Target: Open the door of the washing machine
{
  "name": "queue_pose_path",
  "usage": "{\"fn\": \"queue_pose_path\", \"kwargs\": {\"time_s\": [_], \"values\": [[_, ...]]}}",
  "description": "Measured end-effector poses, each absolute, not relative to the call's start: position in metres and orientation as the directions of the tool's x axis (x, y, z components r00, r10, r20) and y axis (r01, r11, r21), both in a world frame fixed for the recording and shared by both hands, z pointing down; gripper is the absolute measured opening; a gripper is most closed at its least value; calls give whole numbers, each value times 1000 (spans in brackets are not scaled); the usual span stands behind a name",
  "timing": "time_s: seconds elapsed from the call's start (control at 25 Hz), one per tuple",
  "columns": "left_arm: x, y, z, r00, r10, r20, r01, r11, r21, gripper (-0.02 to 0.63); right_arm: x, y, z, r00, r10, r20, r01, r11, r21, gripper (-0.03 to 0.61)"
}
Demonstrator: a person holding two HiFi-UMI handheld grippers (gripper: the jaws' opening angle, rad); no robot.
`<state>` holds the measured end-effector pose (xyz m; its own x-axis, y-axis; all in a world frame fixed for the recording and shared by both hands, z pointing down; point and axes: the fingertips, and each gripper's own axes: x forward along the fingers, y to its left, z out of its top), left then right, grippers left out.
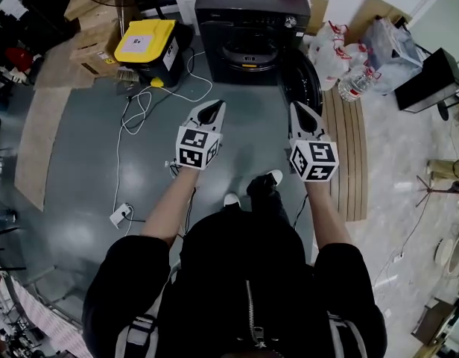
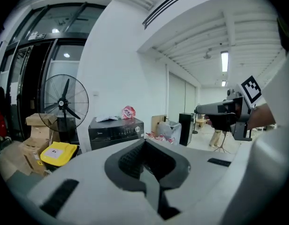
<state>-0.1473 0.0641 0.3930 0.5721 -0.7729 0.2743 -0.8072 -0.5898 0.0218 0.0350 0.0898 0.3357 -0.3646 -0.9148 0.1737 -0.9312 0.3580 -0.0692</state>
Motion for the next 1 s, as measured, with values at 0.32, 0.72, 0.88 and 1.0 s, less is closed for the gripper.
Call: {"fn": "queue_pose_path", "kwargs": {"time_s": [0.32, 0.72, 0.88, 1.0], "values": [[-168, 73, 384, 563, -788, 250, -818, -574, 32, 3, 18, 102, 333, -364, -917, 163, -931, 362, -41, 0], [-179, 72, 380, 579, -781, 235, -808, -588, 37, 3, 7, 106, 332, -345, -925, 163, -939, 342, -46, 0], [-181, 68, 380, 587, -776, 232, -802, -596, 37, 3, 3, 103, 334, -340, -925, 168, -940, 337, -44, 0], [-181, 65, 380, 590, -774, 230, -800, -599, 40, 3, 2, 99, 335, -337, -926, 169, -941, 334, -46, 0]]}}
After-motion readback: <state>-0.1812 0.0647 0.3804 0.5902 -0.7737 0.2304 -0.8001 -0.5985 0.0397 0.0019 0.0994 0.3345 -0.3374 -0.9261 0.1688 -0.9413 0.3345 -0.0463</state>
